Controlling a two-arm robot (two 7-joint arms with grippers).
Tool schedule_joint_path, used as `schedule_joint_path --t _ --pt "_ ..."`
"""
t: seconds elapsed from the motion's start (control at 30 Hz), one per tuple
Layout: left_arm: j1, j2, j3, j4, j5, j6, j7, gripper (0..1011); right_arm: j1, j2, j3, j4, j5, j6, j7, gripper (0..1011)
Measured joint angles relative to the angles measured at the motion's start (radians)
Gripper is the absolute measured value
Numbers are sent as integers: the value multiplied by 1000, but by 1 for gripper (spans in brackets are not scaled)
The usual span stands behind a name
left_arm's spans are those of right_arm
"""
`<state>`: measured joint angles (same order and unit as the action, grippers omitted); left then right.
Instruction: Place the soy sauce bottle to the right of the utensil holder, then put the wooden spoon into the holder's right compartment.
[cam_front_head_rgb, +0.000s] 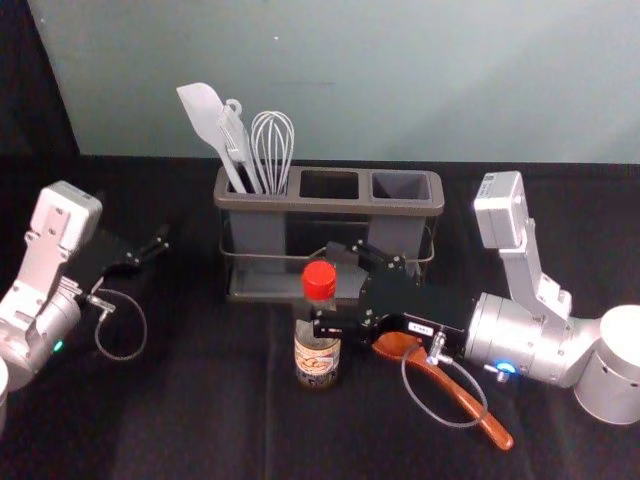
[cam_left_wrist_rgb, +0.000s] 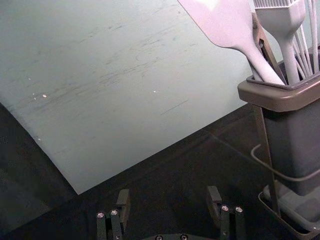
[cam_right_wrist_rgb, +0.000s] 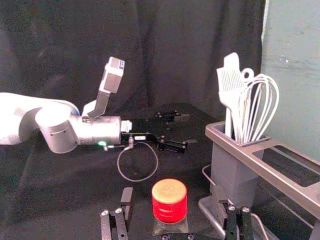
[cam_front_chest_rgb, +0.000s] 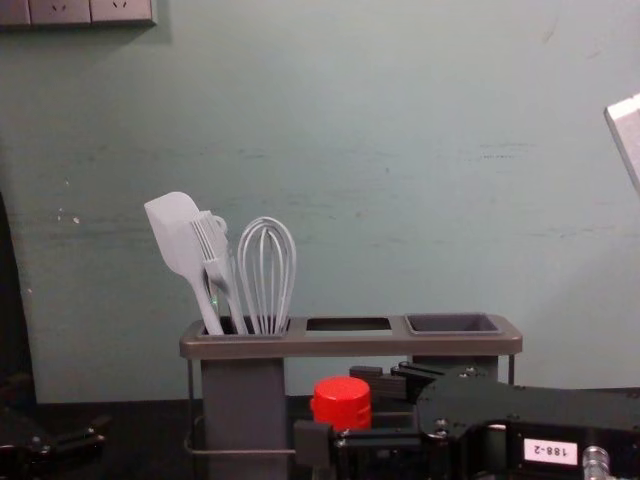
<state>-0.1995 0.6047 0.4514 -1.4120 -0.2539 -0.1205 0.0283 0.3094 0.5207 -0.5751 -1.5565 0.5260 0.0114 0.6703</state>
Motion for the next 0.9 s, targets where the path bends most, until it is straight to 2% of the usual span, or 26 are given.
schedule_joint_path --t 0.13,0.23,0.33,0.47,0.57,0.7,0.73,0.8,0.83,0.9 --pt "0 0 0 0 0 0 0 1005 0 0 1 0 0 0 0 999" --pt "0 0 0 0 0 0 0 1005 -1 1 1 0 0 -1 0 947" --pt "0 0 0 0 0 0 0 1005 -1 1 2 0 0 -1 0 840" --pt "0 0 0 0 0 0 0 1005 -1 1 2 -1 0 -1 0 769" --pt "0 0 0 0 0 0 0 1005 -1 1 2 -1 0 -1 0 633" --pt "0 0 0 0 0 0 0 1005 -2 2 3 -1 0 -2 0 554" --pt "0 0 0 0 0 0 0 1005 -2 2 3 -1 0 -2 0 490" --pt "0 0 0 0 0 0 0 1005 -2 2 3 -1 0 -2 0 450" --pt "0 0 0 0 0 0 0 1005 -2 2 3 -1 0 -2 0 396" --pt "0 0 0 0 0 0 0 1005 -2 2 3 -1 0 -2 0 381"
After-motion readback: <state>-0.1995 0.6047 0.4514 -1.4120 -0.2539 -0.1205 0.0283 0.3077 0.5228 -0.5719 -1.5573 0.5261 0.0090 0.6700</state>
